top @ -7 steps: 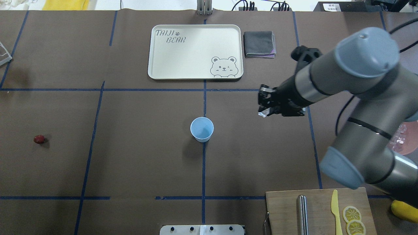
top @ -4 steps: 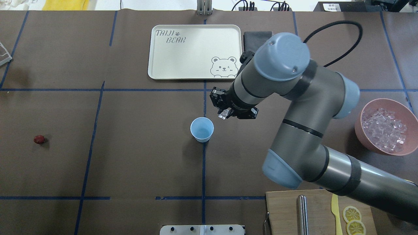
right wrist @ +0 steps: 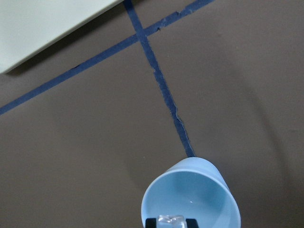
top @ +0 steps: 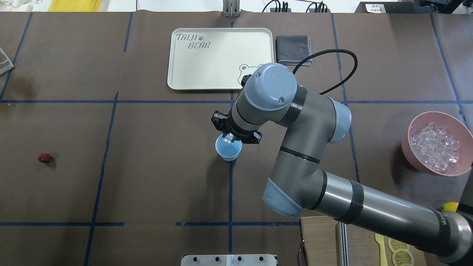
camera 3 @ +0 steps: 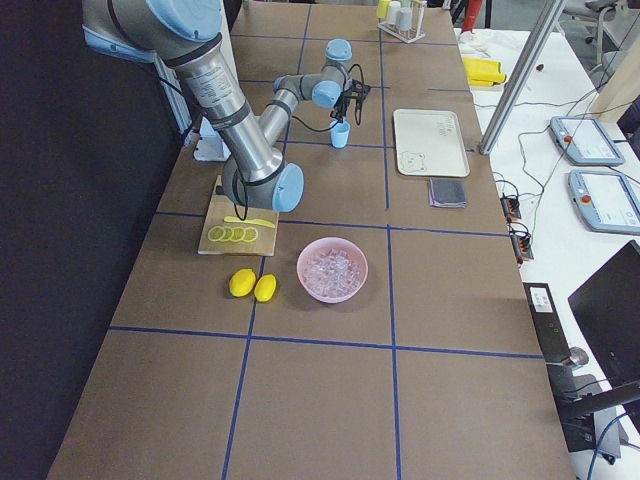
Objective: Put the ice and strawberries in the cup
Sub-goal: 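Open the right gripper to drop ice into the blue cup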
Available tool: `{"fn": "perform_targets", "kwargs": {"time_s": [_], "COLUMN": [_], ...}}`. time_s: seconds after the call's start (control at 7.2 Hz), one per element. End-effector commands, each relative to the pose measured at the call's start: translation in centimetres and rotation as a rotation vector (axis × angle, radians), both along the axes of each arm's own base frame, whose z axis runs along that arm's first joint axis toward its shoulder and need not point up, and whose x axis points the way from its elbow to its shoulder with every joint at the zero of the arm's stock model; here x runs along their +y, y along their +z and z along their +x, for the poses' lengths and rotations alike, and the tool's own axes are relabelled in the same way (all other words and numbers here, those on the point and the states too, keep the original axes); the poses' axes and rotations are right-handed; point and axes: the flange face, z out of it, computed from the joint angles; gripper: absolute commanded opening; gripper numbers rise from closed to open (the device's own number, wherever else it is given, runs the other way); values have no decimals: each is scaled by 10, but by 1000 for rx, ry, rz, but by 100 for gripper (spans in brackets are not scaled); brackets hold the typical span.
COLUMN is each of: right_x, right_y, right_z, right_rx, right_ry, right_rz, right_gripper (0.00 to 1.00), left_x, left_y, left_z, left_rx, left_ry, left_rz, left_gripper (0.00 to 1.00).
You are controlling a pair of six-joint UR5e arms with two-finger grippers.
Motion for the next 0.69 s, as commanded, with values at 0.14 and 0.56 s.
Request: {"fn": "perform_targets", "kwargs": {"time_s": [0.14,0.56], "right_x": [4,-5], "right_y": [3,6], "right_z": [-8,-1], "right_rx": [5,9], "right_ry": [-6,3], "right_rz": [-1,4], "right_gripper": [65,76], "left_x": [0,1], "left_y": [1,2], "left_z": [0,0], "left_rx": [0,0], "left_ry": [-1,-1], "left_rz": [-2,-6], "left_gripper": [100,100]}}
